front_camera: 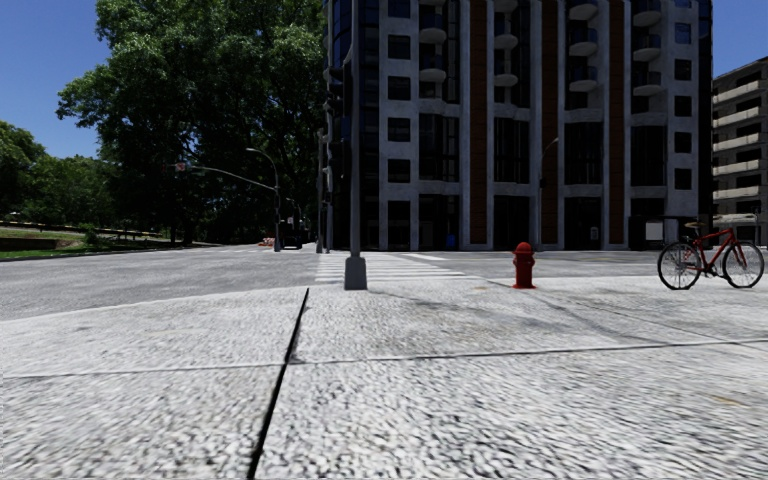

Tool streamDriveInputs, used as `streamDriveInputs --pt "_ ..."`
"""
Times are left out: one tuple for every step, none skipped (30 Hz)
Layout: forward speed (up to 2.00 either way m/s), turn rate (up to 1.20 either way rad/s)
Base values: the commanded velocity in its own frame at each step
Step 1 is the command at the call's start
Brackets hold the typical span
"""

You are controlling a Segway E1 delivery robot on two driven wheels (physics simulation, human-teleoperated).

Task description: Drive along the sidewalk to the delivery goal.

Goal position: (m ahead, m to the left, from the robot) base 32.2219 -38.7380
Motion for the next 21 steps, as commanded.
streamDriveInputs --pt "2.0 0.0" --pt "2.0 0.0" --pt "2.0 0.0" --pt "2.0 0.0" --pt "2.0 0.0" --pt "2.0 0.0" --pt "2.0 0.0" --pt "2.0 0.0" --pt "2.0 0.0" --pt "2.0 0.0" --pt "2.0 -0.07" --pt "2.0 -0.15" --pt "2.0 -0.15" --pt "2.0 -0.21" --pt "2.0 -0.27" --pt "2.0 -0.28" --pt "2.0 -0.28" --pt "2.0 -0.32" --pt "2.0 -0.36" --pt "2.0 -0.37" --pt "2.0 -0.37"
